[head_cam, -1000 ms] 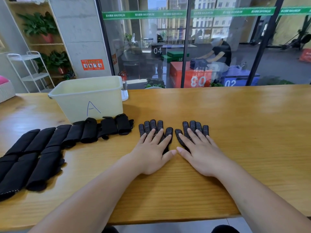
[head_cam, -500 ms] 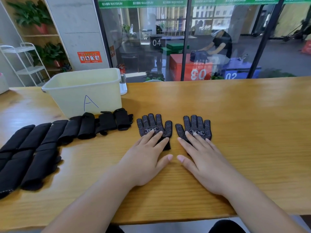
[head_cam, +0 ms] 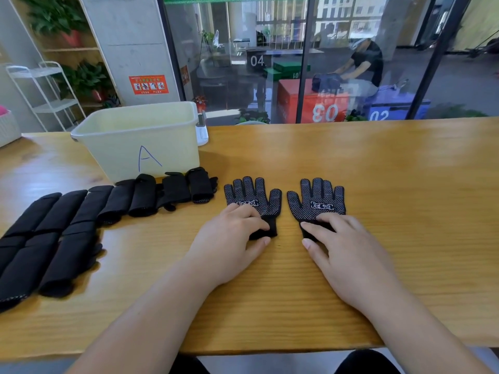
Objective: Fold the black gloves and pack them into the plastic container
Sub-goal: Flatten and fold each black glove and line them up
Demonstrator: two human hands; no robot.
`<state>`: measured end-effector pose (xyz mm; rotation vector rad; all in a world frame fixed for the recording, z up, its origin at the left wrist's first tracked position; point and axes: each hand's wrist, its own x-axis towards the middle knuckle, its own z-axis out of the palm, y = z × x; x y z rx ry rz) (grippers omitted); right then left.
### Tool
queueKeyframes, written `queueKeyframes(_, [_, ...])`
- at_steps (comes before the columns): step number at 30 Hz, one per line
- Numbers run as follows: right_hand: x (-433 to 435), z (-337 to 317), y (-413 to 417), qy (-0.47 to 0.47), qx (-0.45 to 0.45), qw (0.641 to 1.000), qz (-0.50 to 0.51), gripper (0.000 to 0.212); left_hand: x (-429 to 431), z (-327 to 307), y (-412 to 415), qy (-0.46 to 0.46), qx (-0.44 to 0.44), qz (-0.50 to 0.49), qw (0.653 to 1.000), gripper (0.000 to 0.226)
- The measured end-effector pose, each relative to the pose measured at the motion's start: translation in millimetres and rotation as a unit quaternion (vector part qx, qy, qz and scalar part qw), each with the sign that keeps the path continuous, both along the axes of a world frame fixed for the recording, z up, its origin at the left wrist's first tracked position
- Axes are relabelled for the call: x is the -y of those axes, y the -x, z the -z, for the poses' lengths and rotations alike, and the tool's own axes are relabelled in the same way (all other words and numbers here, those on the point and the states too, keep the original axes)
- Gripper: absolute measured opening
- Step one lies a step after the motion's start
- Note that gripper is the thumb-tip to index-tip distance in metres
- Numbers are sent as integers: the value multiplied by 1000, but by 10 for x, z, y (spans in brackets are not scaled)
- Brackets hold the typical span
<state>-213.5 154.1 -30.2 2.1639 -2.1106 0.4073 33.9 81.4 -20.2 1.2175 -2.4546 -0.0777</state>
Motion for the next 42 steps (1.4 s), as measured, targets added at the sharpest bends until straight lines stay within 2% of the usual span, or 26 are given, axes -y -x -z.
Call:
queueKeyframes(5, [4, 2, 40, 54, 64, 996, 4, 45, 26, 13, -30, 32, -27, -6, 999, 25])
queueKeyframes(10, [13, 26, 23, 9, 37, 999, -22, 55, 37, 12, -14, 33, -22, -12, 999, 20])
queueKeyframes(15, [34, 44, 19, 19, 41, 998, -45, 55, 52, 11, -9, 68, -46, -30, 996, 6])
queueKeyframes(17, [36, 40, 16, 27, 48, 997, -55, 54, 44, -4, 5, 91, -93, -61, 990, 3])
queueKeyframes(20, [19, -5, 2, 51, 89, 991, -85, 49, -29, -96, 57, 66, -224, -99, 967, 3])
queueKeyframes(23, [-6, -66, -28, 74, 170, 975, -126, 48, -169, -230, 174, -32, -372, -55, 926, 6])
queueKeyframes(26, [-37, -121, -58, 70, 211, 961, -164, 66, -265, -274, 355, -136, -427, 9, 894, 8])
queueKeyframes(29, [-43, -133, -78, 63, 219, 958, -173, 64, -312, -207, 530, -157, -411, 36, 897, 8])
queueKeyframes(33, [-8, -119, -36, 132, 272, 945, -125, 27, -312, -198, 627, -143, -379, 73, 911, 7])
queueKeyframes(36, [-27, -148, 15, 164, 350, 919, -74, 41, -239, -177, 605, -68, -323, 68, 941, 13])
queueKeyframes(38, [-20, -176, 75, 177, 406, 897, -13, 45, -152, -158, 571, -37, -244, 54, 968, 26])
queueKeyframes(40, [24, -162, 169, 187, 463, 866, 41, 42, -56, -132, 539, -57, -133, 58, 988, 43])
queueKeyframes(42, [69, -117, 264, 190, 506, 837, 80, 35, 42, -68, 499, -77, -18, 77, 994, 57])
